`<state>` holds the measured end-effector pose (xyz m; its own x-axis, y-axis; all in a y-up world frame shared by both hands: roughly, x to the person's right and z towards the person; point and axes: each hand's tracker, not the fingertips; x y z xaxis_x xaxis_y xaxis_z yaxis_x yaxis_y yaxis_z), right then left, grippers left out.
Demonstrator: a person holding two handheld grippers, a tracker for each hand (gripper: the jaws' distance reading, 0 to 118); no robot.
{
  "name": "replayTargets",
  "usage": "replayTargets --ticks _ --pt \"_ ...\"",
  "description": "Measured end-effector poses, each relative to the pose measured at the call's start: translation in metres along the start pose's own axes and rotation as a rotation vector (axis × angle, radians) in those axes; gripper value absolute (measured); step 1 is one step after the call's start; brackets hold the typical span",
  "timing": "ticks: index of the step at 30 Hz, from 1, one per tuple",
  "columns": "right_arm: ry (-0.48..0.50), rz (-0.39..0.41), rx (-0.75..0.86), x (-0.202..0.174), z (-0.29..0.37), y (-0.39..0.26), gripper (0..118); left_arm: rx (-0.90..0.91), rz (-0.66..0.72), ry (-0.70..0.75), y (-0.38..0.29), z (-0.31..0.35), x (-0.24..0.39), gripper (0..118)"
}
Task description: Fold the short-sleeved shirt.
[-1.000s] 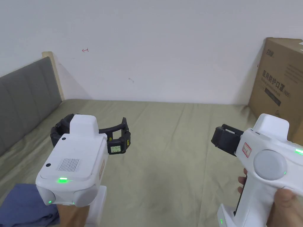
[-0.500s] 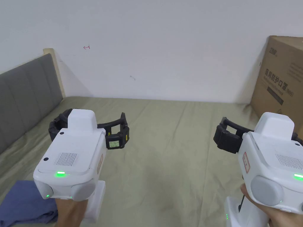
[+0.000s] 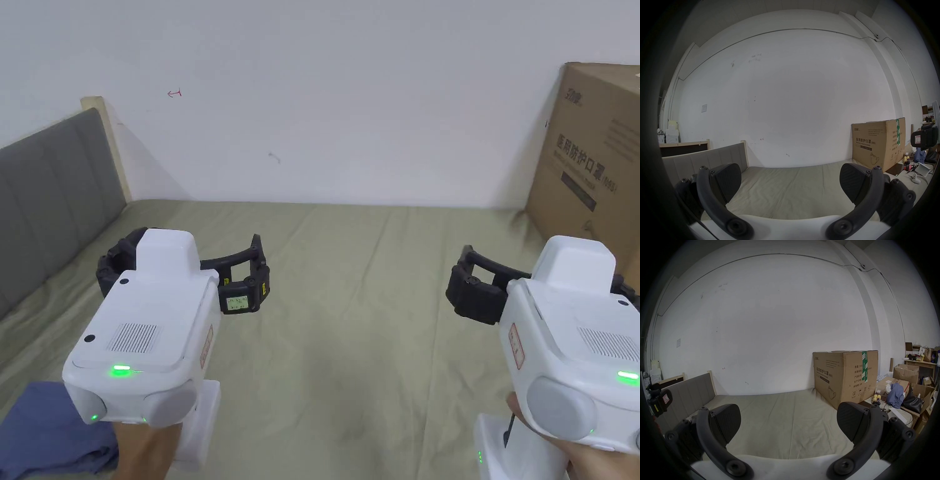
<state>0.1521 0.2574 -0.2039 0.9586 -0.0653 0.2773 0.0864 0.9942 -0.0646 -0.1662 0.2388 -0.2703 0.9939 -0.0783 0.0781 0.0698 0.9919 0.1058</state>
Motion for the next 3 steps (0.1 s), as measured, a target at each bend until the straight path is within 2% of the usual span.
replayTargets --ticks 3 --pt "0.000 0.013 -0.002 -0.0002 -0.0006 -0.0014 117 -0.006 -0.002 0.000 -0.0007 -0.0009 0.0002 118"
